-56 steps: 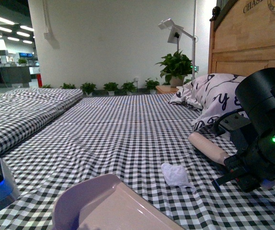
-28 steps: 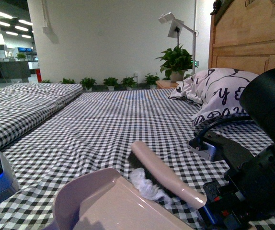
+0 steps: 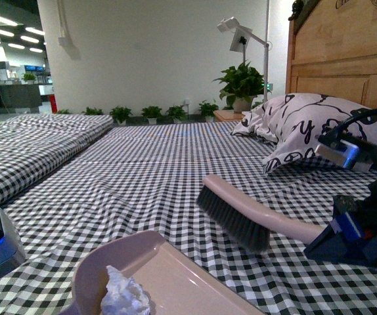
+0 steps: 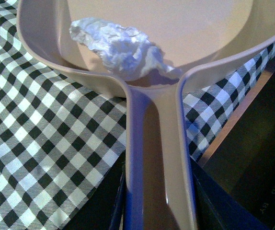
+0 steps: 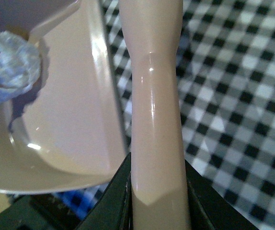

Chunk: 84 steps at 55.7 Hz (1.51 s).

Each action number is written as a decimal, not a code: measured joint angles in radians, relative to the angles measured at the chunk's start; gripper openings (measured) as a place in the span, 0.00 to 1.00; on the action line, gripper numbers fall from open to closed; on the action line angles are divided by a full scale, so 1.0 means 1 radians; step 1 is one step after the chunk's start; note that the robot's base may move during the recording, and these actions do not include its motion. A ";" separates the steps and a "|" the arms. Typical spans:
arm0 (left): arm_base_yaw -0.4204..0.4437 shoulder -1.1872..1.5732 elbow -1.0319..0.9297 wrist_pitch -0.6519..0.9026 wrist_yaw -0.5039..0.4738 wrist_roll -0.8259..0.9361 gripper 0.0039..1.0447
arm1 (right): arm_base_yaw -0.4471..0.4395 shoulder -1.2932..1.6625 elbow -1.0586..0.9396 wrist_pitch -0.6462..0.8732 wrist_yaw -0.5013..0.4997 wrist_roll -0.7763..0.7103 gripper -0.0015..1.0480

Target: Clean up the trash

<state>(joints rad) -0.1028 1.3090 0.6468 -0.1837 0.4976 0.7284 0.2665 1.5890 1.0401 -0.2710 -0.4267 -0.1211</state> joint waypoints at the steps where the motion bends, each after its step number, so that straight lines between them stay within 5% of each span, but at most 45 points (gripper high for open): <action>1: 0.000 0.000 0.000 0.000 0.000 0.000 0.27 | -0.004 0.000 0.000 0.008 0.005 0.004 0.20; 14: -0.001 0.000 -0.001 0.006 -0.005 -0.006 0.27 | -0.084 -0.010 0.039 0.112 0.092 0.109 0.20; 23: -0.007 -0.043 -0.097 0.364 -0.167 -0.153 0.27 | -0.151 -0.084 0.045 0.106 0.125 0.156 0.20; 29: -0.004 -0.104 -0.098 0.442 -0.203 -0.235 0.27 | -0.193 -0.157 0.042 0.089 0.126 0.178 0.20; 38: -0.005 -0.195 -0.098 0.447 -0.243 -0.312 0.27 | -0.271 -0.309 0.019 0.048 0.045 0.220 0.20; 51: -0.006 -0.338 -0.095 0.466 -0.433 -0.394 0.27 | -0.397 -0.517 0.018 -0.028 -0.107 0.299 0.20; 71: -0.146 -0.601 -0.093 0.430 -0.744 -0.449 0.27 | -0.449 -0.771 0.013 -0.063 -0.288 0.428 0.20; 84: -0.287 -0.729 -0.093 0.422 -0.949 -0.437 0.27 | -0.385 -0.888 -0.056 -0.098 -0.203 0.487 0.20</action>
<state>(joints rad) -0.3897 0.5800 0.5533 0.2382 -0.4511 0.2916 -0.1181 0.7006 0.9844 -0.3691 -0.6292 0.3660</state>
